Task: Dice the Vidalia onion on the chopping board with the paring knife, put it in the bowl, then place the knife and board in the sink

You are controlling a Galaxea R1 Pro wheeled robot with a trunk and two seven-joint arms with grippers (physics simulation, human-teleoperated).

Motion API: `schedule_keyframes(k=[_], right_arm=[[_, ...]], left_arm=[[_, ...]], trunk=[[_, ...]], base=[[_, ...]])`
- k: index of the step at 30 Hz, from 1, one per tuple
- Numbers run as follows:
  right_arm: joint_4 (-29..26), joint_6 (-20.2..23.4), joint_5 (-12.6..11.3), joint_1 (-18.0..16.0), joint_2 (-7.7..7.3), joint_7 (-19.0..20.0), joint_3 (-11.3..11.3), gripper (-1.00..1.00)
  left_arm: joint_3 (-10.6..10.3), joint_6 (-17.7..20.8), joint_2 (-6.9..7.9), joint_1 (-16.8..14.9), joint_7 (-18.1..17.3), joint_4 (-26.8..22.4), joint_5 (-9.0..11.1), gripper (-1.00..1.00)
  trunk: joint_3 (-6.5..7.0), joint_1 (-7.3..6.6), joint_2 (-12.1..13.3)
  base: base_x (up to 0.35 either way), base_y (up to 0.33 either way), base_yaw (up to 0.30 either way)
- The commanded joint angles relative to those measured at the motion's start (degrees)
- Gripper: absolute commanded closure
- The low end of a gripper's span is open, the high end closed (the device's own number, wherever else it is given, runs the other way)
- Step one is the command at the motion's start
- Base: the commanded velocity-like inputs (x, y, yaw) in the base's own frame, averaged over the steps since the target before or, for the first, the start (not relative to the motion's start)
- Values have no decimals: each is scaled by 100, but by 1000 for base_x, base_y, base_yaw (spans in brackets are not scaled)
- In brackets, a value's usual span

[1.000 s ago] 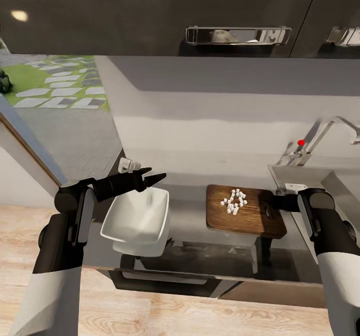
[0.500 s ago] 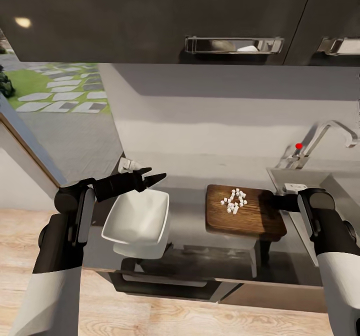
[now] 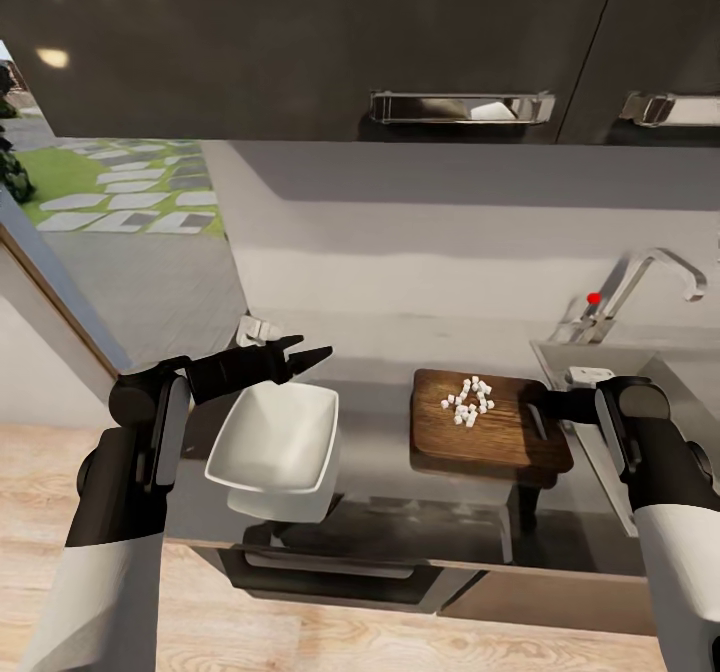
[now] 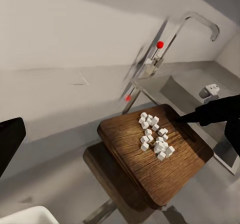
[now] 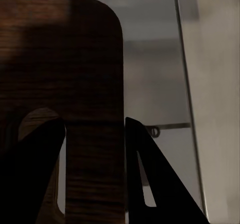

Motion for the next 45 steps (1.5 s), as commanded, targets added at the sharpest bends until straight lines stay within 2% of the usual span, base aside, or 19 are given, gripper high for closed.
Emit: schedule_keyframes(k=[1, 45], right_arm=[[-4, 20, 56, -5, 0, 57, -5, 100], [-4, -25, 56, -5, 86, 87, 13, 100]], left_arm=[[11, 52, -7, -6, -15, -1, 15, -100], [11, 52, -12, -6, -15, 17, 15, -100]], trunk=[[-4, 4, -11], [7, 4, -11]], base=[[0, 0, 0], [0, 0, 0]])
